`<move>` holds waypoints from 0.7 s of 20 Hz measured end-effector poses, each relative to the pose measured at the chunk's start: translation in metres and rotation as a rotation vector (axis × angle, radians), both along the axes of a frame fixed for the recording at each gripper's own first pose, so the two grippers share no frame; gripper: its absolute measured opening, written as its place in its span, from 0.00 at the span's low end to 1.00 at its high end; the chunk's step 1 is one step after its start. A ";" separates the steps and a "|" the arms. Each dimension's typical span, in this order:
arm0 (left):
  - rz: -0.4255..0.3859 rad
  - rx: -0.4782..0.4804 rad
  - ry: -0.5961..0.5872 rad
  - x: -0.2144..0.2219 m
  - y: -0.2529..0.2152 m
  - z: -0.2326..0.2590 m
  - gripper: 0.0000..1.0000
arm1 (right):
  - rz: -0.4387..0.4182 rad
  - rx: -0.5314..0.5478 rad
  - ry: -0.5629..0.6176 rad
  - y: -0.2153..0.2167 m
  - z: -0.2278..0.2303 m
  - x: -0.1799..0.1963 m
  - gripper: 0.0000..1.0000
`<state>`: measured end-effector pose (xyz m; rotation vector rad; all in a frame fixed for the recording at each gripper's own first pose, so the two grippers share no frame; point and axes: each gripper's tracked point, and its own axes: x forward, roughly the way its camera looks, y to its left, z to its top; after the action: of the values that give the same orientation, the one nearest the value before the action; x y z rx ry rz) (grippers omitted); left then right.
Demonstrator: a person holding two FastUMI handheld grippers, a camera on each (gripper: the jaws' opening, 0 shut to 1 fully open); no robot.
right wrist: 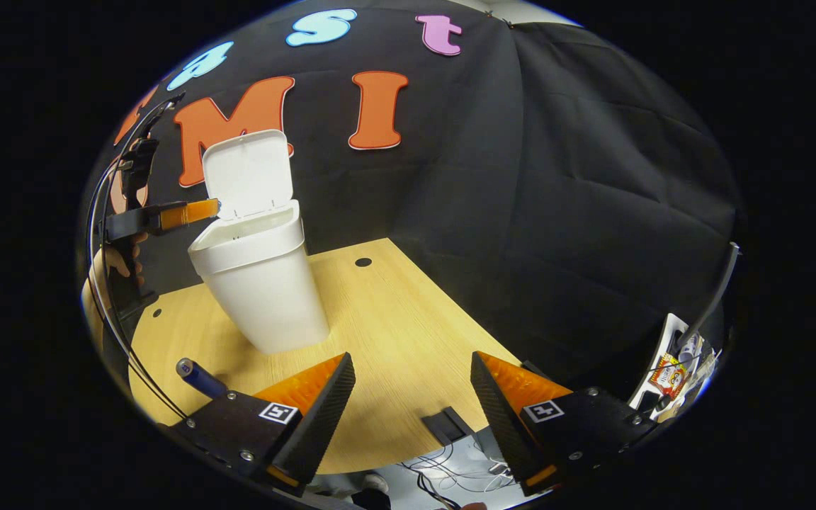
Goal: Press the lid of the desktop garbage bin to open it, pick up the crumpled paper on the desktop and throw it into the bin, then pick up the pop can on the desktop and drop it into the bin, and finally close the garbage bin lid.
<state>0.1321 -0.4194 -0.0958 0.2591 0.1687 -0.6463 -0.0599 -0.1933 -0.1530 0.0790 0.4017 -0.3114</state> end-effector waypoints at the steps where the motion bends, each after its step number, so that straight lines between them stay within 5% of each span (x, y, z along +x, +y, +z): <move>1: 0.003 -0.001 -0.001 0.001 0.000 -0.002 0.22 | -0.002 0.003 0.003 -0.001 0.000 -0.001 0.99; 2: 0.008 -0.004 0.001 0.003 -0.001 -0.004 0.30 | -0.003 0.006 0.006 -0.001 -0.003 -0.002 0.99; 3: 0.018 -0.011 0.000 0.004 0.001 -0.004 0.28 | -0.002 0.007 0.010 -0.002 -0.004 -0.002 1.00; 8: 0.059 -0.052 -0.005 0.004 0.015 0.000 1.00 | 0.016 0.000 0.011 0.005 -0.003 0.001 1.00; 14: 0.136 -0.078 -0.067 0.003 0.050 0.020 0.98 | 0.071 -0.008 0.007 0.026 0.001 0.009 1.00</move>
<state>0.1353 -0.3690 -0.0757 0.1919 0.0958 -0.5074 -0.0504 -0.1670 -0.1525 0.0559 0.4089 -0.2428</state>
